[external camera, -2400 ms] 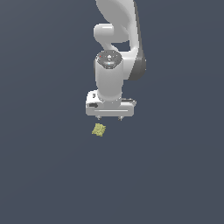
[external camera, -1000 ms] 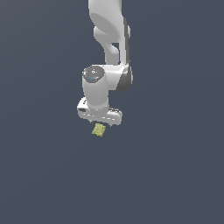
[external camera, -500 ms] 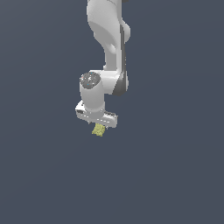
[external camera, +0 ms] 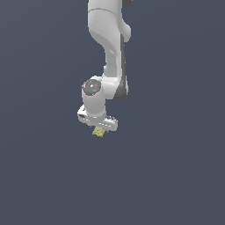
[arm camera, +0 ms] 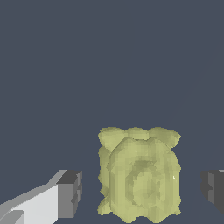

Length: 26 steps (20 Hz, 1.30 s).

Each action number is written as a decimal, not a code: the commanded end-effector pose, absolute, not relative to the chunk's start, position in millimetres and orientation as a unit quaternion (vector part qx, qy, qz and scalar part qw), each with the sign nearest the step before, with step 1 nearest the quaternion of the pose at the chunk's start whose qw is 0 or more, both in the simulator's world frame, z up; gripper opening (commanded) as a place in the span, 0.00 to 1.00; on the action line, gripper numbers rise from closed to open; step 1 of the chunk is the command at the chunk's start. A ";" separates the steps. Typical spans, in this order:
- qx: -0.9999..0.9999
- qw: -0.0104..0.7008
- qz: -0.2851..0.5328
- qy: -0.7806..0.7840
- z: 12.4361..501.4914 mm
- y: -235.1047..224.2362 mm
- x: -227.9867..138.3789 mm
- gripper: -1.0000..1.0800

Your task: Pick up the object and move it to a goal position.

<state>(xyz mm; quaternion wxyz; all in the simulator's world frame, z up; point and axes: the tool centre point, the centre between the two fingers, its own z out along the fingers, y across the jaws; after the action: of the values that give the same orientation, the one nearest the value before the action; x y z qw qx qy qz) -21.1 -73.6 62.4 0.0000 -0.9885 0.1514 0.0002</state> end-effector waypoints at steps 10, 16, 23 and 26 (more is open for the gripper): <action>-0.988 0.000 0.000 0.152 40.8 -73.9 -20.5 0.00; -0.988 0.000 0.000 0.152 40.8 -73.9 -20.5 0.00; -0.988 0.000 0.000 0.153 46.9 -71.8 -22.1 0.00; -0.988 0.000 0.000 0.153 55.5 -68.4 -24.9 0.00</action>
<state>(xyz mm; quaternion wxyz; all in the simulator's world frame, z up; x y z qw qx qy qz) -23.9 -70.3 50.9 0.0000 -0.9883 0.1528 0.0002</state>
